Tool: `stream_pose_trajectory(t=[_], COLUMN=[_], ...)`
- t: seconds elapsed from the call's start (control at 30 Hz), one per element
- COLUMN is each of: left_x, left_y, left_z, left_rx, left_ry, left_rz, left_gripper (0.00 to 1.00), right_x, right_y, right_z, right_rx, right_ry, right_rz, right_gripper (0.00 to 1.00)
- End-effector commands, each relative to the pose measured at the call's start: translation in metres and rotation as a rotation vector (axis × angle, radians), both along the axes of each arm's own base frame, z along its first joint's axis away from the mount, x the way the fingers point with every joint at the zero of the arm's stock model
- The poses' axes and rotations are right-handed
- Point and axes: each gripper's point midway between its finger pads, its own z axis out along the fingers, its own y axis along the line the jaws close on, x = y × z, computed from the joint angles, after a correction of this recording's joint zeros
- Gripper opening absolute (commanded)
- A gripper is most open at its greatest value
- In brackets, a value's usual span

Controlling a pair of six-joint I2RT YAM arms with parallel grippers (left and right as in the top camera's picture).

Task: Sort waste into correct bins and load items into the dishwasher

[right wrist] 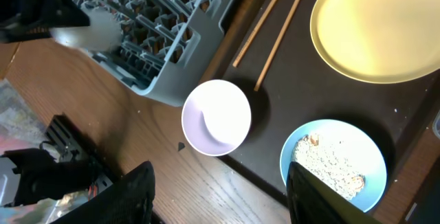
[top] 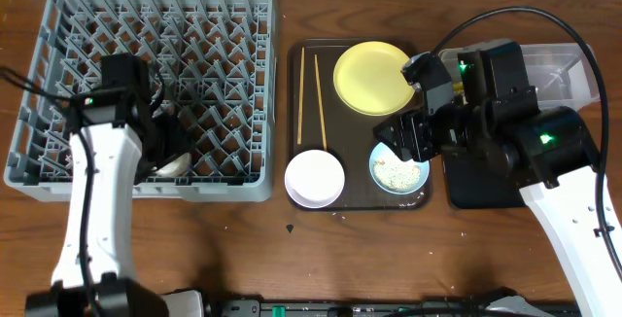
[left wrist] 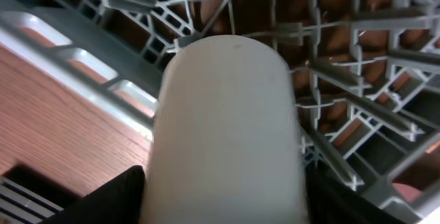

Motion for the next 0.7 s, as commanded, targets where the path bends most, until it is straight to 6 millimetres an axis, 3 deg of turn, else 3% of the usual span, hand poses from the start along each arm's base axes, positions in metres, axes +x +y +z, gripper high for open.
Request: stream_pose_trajectory(t=[0.0,0.2,0.4,0.53,0.6,0.67], left_x=[0.009,0.013,0.019,0.023,0.017,0.009], left_y=[-0.001,-0.012,-0.035,-0.073,-0.092,-0.097], left_z=[-0.008,-0.015,0.007,0.047,0.077,0.096], left_rx=[-0.024,-0.091,-0.206,-0.362,-0.419,-0.405], left_ry=[0.020,0.029,-0.066,-0.235,-0.360,-0.434], left_rz=[0.014,0.005,-0.099,-0.338,-0.475,-0.530], left_gripper=[0.74,0.84,0.85,0.85,0.86,0.88], right_x=[0.000,-0.006,-0.011,-0.009,-0.010,-0.012], right_y=[-0.002,-0.001,0.005,0.003,0.001,-0.008], right_z=[-0.003,-0.006,-0.015,-0.047,-0.081,-0.115], right_rx=[-0.011,-0.019,-0.060,-0.148,-0.235,-0.327], right_ry=[0.009,0.032,0.049,0.117,0.168,0.212], right_rz=[-0.003,0.006,-0.002,-0.155,-0.244,-0.347], right_gripper=[0.59,0.59,0.60,0.57,0.53,0.53])
